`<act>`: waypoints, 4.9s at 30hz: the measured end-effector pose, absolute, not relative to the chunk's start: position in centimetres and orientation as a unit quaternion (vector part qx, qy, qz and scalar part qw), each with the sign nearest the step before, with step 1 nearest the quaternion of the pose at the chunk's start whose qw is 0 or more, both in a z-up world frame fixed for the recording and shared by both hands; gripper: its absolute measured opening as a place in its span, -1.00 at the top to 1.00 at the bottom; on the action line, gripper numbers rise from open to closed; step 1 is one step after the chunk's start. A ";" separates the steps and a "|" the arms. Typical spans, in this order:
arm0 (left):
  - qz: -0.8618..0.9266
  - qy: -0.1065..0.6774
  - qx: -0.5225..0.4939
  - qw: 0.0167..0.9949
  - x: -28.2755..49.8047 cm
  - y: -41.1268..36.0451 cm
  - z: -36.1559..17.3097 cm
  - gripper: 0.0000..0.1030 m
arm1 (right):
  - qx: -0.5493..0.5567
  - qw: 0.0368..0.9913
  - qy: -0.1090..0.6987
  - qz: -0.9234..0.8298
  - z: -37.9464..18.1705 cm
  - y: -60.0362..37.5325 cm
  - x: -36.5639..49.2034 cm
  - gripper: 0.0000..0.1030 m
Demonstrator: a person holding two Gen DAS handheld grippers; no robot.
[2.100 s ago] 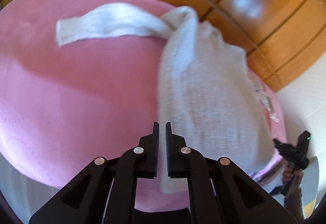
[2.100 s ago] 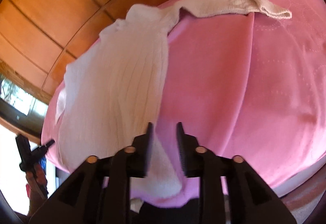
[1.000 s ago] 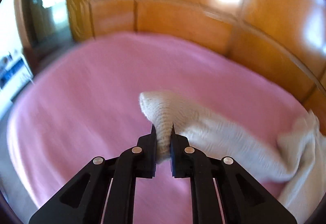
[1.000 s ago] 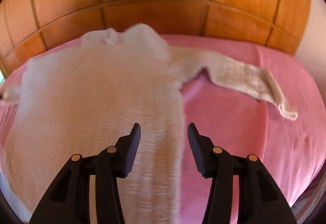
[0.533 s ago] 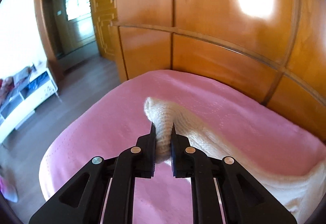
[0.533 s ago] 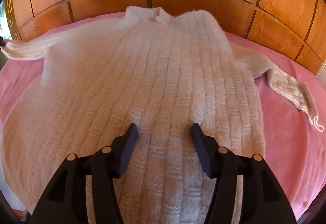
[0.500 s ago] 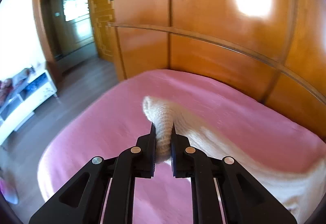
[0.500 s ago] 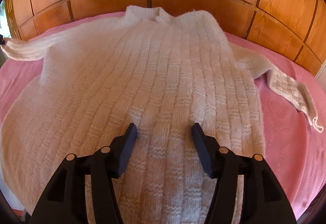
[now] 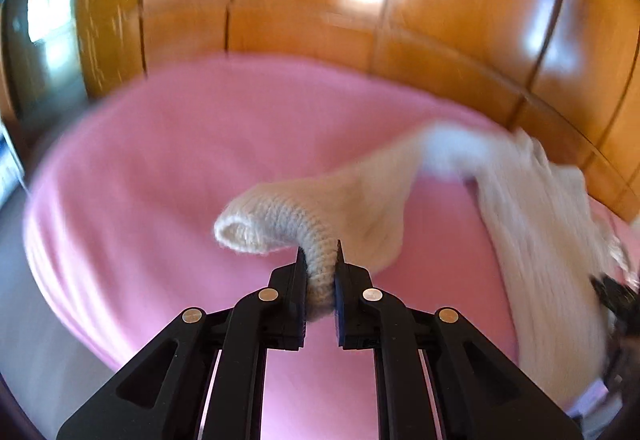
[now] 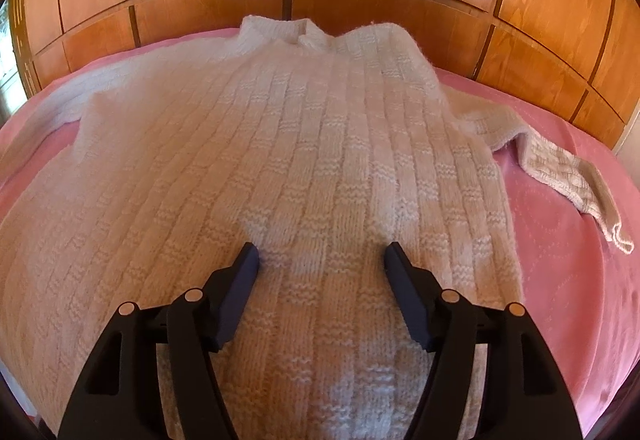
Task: Fold small clothes
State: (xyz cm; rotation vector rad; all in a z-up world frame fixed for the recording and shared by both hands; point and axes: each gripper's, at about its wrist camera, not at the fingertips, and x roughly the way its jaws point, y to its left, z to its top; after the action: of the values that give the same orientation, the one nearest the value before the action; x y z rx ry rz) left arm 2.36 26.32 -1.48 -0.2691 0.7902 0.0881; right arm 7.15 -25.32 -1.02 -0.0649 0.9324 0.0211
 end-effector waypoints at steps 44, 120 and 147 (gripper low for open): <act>0.130 0.216 0.166 0.953 17.1 24.6 9.9 0.89 | -0.042 0.897 0.440 -0.010 -1.3 -25.0 7.4 -0.44; -0.255 0.453 -0.271 0.810 1.2 11.6 -7.0 0.19 | 0.042 0.865 0.500 -0.002 2.4 -35.0 11.8 -0.37; -0.056 0.475 -0.118 0.870 1.2 11.8 -3.5 0.06 | 0.280 0.852 0.443 0.002 4.2 -45.0 0.5 0.20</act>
State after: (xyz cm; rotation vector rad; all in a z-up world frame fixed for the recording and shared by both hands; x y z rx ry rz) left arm 1.20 11.83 -3.50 -0.2465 0.9940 -0.1174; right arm 0.54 -44.99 4.19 0.5884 0.9327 0.0046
